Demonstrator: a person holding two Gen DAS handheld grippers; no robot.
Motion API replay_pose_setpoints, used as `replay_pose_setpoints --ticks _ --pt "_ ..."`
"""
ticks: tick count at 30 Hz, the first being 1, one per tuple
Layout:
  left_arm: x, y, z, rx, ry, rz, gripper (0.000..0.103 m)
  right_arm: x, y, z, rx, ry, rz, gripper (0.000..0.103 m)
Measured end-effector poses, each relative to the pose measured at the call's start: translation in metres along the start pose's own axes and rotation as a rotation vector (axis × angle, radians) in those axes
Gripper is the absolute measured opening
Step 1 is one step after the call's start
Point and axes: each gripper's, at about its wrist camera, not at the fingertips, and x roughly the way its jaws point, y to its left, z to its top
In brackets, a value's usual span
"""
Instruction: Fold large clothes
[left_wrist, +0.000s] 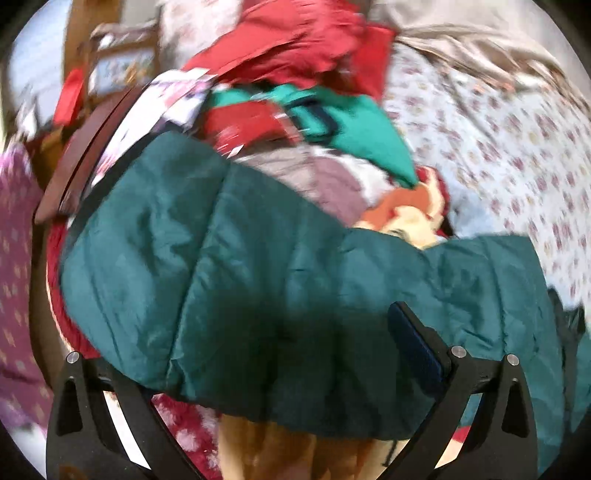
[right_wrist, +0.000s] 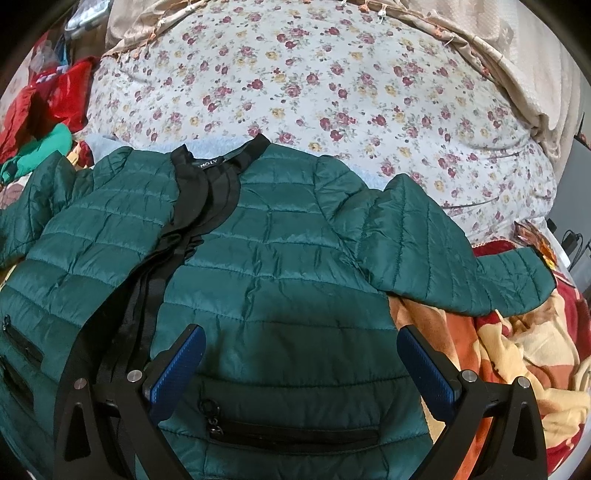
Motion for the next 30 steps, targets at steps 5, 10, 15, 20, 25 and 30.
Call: replay_pose_setpoints --ticks 5,10,15,20,25,30 --pt "-0.003 0.01 -0.005 -0.05 0.008 -0.053 0.102 0.0 0.001 0.0 -0.001 0.001 0.0 0.103" --pt "-0.003 0.014 -0.006 -0.116 0.0 -0.088 0.096 0.0 0.001 0.0 0.001 0.002 0.001 0.103" --pt "-0.029 0.006 -0.004 -0.082 -0.07 -0.041 0.021 -0.001 0.005 0.0 -0.005 -0.001 0.005 0.103" --pt "-0.04 -0.005 -0.002 -0.055 -0.099 -0.023 0.012 -0.003 0.003 0.0 0.004 -0.006 0.008 0.103" --pt "-0.053 -0.037 -0.006 0.065 -0.124 -0.086 0.01 -0.004 0.0 0.001 0.016 -0.01 0.012 0.103" --pt "-0.067 -0.072 -0.01 0.141 -0.112 -0.186 0.009 -0.006 -0.001 0.001 0.019 -0.014 0.013 0.103"
